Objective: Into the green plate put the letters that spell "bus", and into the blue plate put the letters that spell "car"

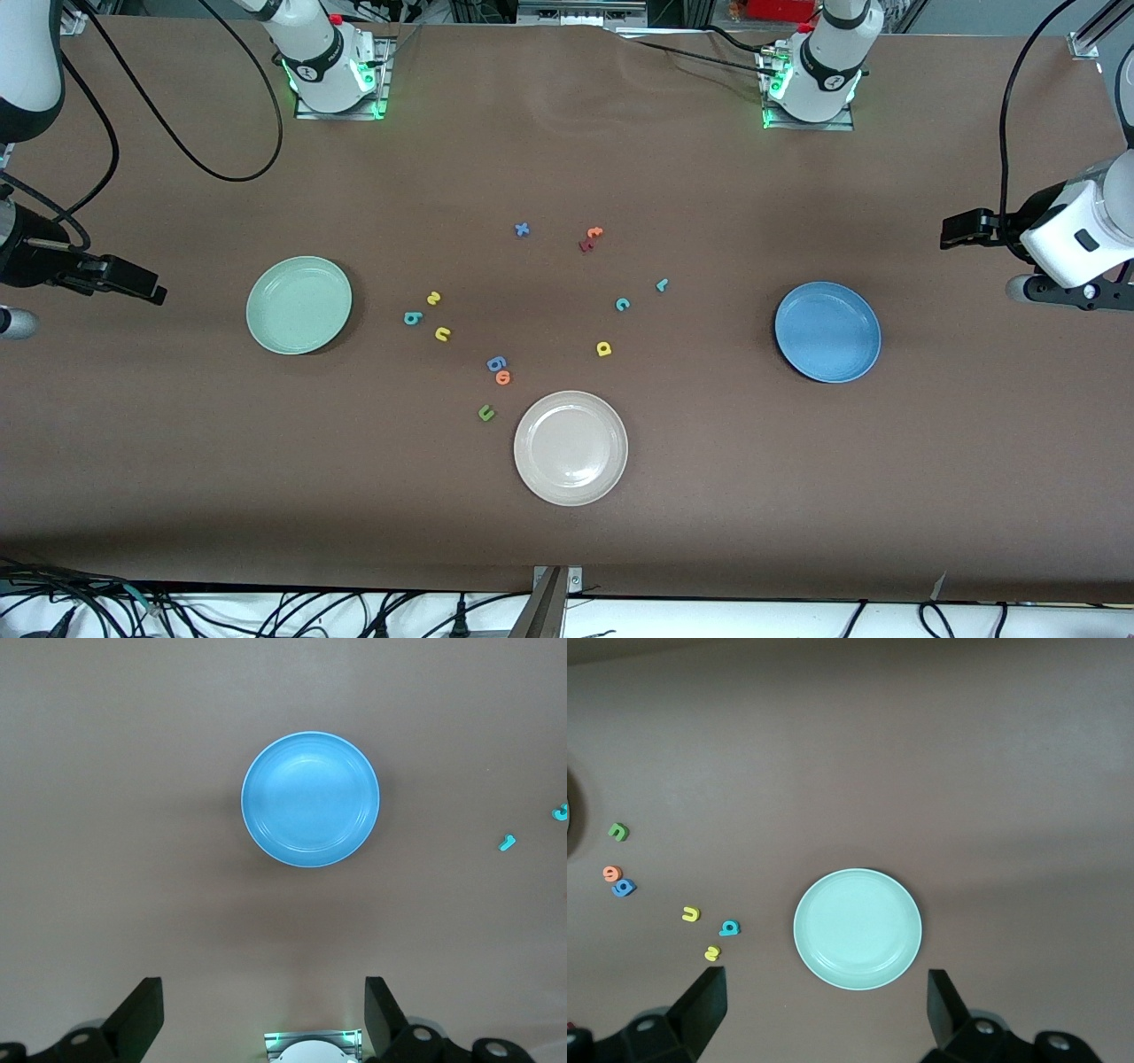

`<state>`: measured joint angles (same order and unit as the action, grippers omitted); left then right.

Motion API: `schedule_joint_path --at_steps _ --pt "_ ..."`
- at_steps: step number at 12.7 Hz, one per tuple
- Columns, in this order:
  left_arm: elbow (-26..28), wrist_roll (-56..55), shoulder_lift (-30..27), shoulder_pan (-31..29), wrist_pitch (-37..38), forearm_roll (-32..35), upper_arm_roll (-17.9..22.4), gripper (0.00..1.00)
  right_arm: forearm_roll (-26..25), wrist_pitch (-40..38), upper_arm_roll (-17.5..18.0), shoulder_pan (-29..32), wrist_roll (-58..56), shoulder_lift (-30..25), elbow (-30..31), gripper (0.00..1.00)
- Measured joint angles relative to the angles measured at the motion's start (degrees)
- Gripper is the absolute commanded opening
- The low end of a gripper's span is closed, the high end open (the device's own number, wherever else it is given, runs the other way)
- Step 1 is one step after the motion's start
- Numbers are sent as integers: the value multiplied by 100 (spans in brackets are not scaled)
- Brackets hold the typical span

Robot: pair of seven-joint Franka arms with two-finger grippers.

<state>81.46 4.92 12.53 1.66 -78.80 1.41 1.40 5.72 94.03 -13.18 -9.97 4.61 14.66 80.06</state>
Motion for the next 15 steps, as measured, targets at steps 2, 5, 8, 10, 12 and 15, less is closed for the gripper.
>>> schedule_joint_path --at_steps 2,5,8,10,12,15 --pt "0 0 0 0 0 0 0 100 -4 0 -2 2 0 0 0 100" --pt "0 0 26 23 0 0 0 100 -206 -4 6 -8 0 0 0 100" --pt "0 0 96 98 0 0 -2 100 -266 -13 23 -47 3 2 0 100" --pt "0 0 130 125 0 0 -4 100 -272 -12 34 -132 59 7 0 100" --pt "0 0 190 231 0 0 -10 100 -286 -11 43 -302 533 11 0 100" --pt "0 -4 323 438 -2 0 -27 100 -306 -26 53 -653 1781 65 18 100"
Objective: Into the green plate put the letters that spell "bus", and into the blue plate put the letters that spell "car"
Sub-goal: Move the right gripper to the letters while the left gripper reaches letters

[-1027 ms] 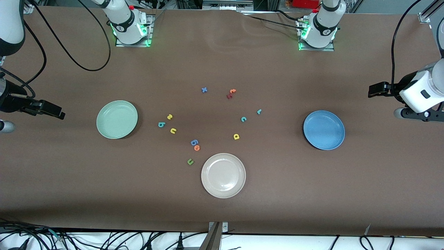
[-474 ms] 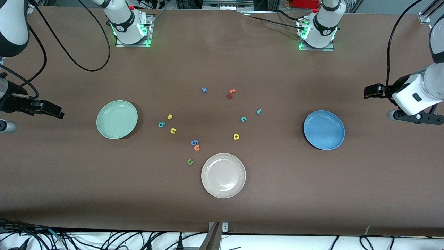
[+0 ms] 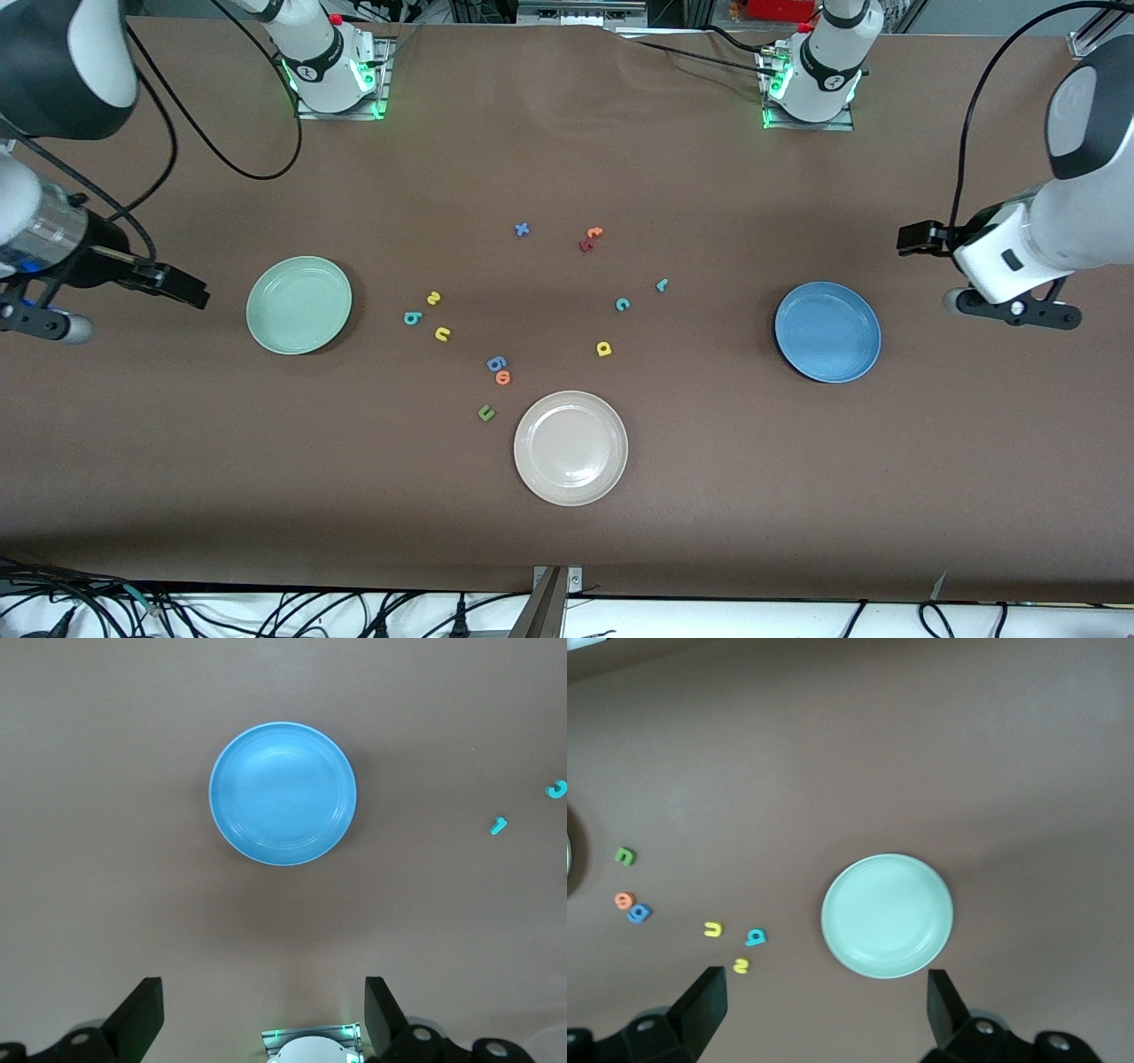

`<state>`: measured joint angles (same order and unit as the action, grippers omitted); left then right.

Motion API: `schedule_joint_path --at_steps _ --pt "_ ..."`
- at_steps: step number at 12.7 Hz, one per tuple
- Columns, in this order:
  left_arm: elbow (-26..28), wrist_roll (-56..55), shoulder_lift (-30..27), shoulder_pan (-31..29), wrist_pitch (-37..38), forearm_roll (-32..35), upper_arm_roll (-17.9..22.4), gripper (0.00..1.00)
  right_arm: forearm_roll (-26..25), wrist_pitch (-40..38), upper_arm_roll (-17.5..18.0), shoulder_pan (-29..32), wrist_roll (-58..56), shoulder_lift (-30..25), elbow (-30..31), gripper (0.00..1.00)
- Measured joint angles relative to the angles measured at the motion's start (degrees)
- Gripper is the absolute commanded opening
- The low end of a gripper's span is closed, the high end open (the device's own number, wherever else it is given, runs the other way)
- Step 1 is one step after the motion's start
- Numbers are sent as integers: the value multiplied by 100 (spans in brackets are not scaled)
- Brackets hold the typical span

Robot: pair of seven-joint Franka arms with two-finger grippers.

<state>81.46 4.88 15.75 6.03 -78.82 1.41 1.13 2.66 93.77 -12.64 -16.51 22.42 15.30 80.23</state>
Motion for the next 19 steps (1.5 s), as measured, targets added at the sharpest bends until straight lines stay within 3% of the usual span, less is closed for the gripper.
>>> schedule_joint_path --at_steps 7,11,13,17,19 --pt "84 -820 370 557 -640 -362 -66 100 0 98 45 -972 2696 635 210 99" --pt "738 -1201 600 1095 -1714 -390 -205 100 52 1077 276 -1351 3865 696 1218 99" --pt "1188 -1416 627 1114 -2278 -458 -475 100 170 1745 449 -1373 4176 696 1789 98" --pt "1571 -2118 611 1125 -2987 -459 -1068 100 340 2919 657 -1374 4259 699 2978 98" --pt "2025 -2441 577 1134 -3680 -433 -1349 100 437 3443 726 -1374 4266 702 3403 94"
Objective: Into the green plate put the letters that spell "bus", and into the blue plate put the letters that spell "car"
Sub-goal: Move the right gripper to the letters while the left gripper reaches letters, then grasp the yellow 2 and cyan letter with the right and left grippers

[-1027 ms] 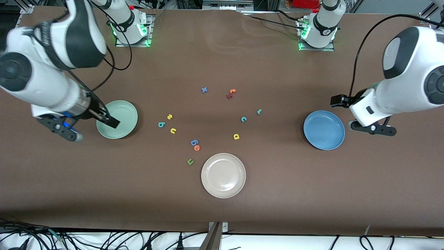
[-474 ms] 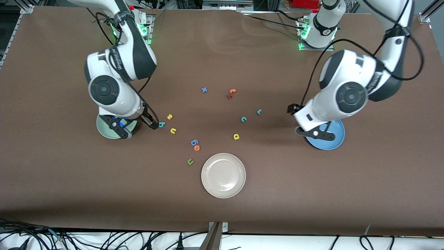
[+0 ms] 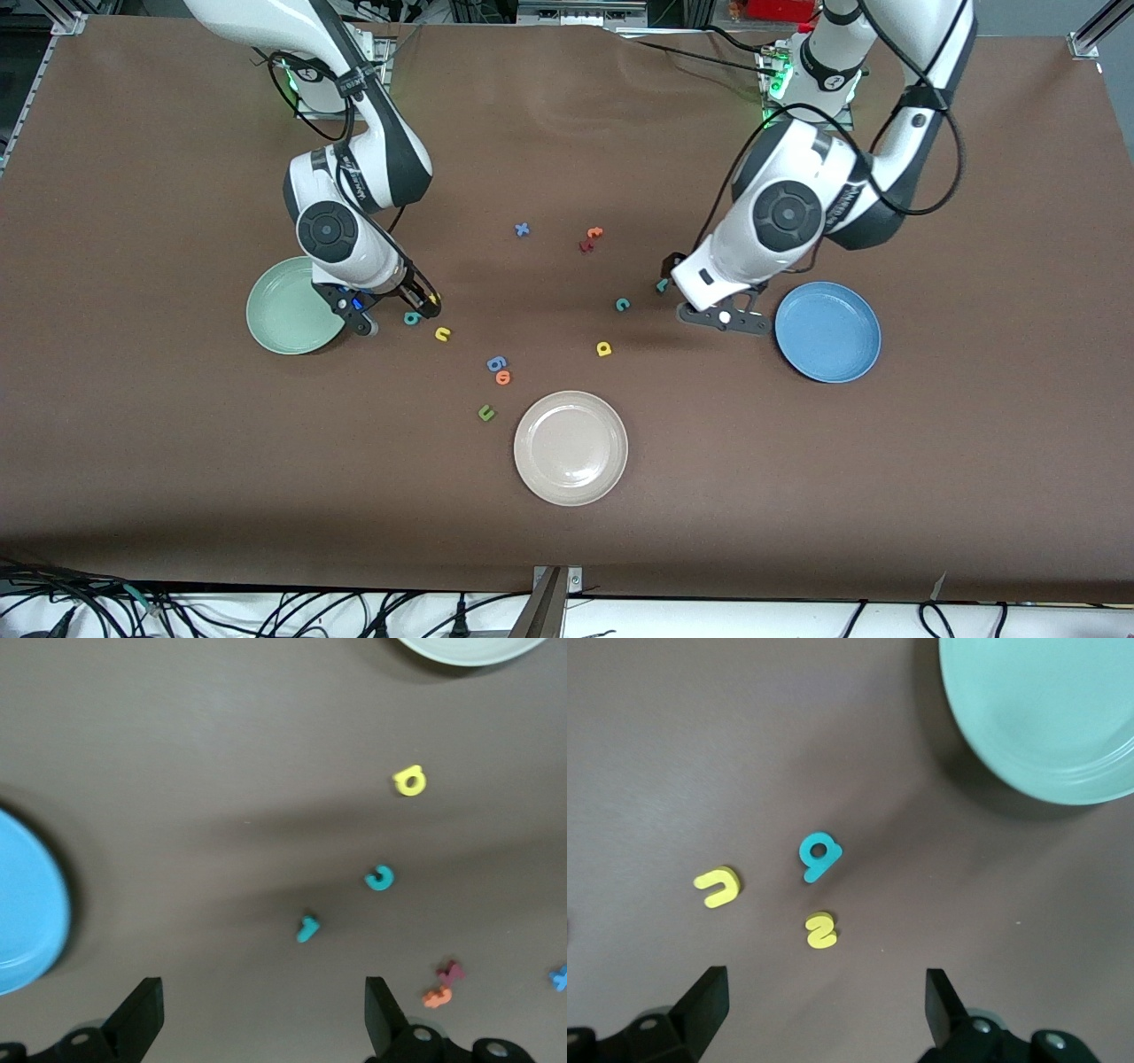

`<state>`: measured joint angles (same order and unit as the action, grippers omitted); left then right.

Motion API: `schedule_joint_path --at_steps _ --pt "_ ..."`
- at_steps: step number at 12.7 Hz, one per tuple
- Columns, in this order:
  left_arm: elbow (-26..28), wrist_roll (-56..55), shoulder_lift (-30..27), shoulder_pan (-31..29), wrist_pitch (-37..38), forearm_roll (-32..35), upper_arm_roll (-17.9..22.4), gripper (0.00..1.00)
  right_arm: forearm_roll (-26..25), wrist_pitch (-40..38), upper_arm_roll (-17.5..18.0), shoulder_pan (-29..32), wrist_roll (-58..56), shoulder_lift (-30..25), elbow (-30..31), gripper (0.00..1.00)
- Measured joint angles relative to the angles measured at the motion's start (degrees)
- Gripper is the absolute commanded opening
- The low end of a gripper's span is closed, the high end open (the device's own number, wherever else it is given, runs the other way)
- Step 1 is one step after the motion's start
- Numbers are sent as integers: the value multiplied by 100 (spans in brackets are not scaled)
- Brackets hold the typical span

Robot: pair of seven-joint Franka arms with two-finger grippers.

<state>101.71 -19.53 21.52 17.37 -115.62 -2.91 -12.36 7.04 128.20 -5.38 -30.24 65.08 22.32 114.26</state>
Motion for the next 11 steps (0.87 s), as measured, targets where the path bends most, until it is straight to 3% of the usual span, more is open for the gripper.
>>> schedule_joint_path --at_steps 3,5,8,11 --pt "899 -320 -36 3 -1143 295 -265 100 106 386 65 1 4 43 273 80" --pt "1531 -641 -48 4 -2034 591 -377 100 114 691 137 1 8 165 344 64" --pt "2101 -1180 -50 44 -2747 1148 -423 100 116 1079 252 0 13 355 479 63" --pt "2213 -1569 64 165 -3010 1586 -425 99 116 1151 265 1 14 392 552 54"
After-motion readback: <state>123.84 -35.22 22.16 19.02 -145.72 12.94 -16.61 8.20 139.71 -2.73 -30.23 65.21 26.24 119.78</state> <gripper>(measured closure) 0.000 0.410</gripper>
